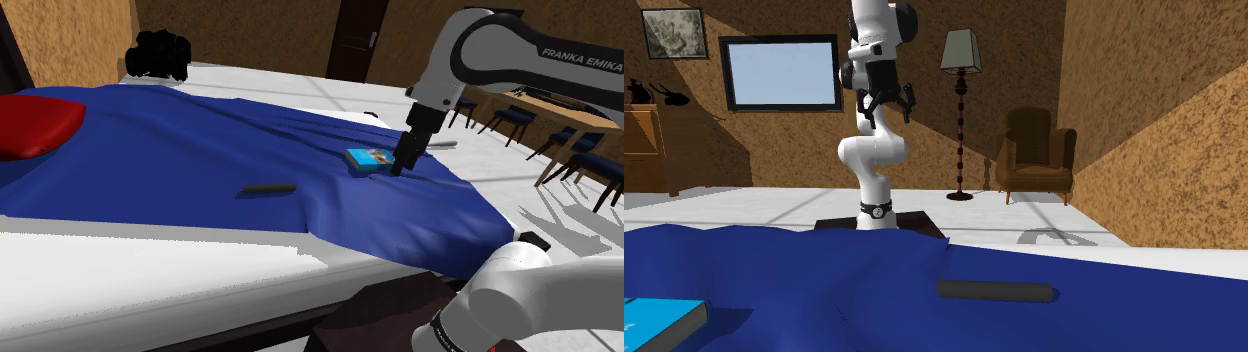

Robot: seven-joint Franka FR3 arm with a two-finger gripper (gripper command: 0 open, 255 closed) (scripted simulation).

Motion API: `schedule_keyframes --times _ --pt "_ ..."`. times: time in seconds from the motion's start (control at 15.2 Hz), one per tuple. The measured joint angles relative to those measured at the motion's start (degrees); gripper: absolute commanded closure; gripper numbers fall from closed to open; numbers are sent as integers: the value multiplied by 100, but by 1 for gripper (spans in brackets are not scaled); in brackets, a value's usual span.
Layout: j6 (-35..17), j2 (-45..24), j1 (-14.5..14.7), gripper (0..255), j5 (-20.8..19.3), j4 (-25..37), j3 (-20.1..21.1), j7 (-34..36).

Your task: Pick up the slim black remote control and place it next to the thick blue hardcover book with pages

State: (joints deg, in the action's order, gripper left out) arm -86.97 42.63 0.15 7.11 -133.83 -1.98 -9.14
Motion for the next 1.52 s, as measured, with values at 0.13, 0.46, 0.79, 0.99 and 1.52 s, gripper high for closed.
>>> schedule_keyframes --times 0.13,0.46,0.79,0.99,1.52 --pt "-72 -78 20 0 -20 0 -19 -81" --pt "-741 -963 205 0 -162 172 -183 -847" --pt "-1421 -2014 393 0 -245 514 -325 -1686" --pt "-1725 -2681 494 0 -256 868 -373 -2163" --pt "-2293 -4423 718 0 -219 2036 -307 -3273"
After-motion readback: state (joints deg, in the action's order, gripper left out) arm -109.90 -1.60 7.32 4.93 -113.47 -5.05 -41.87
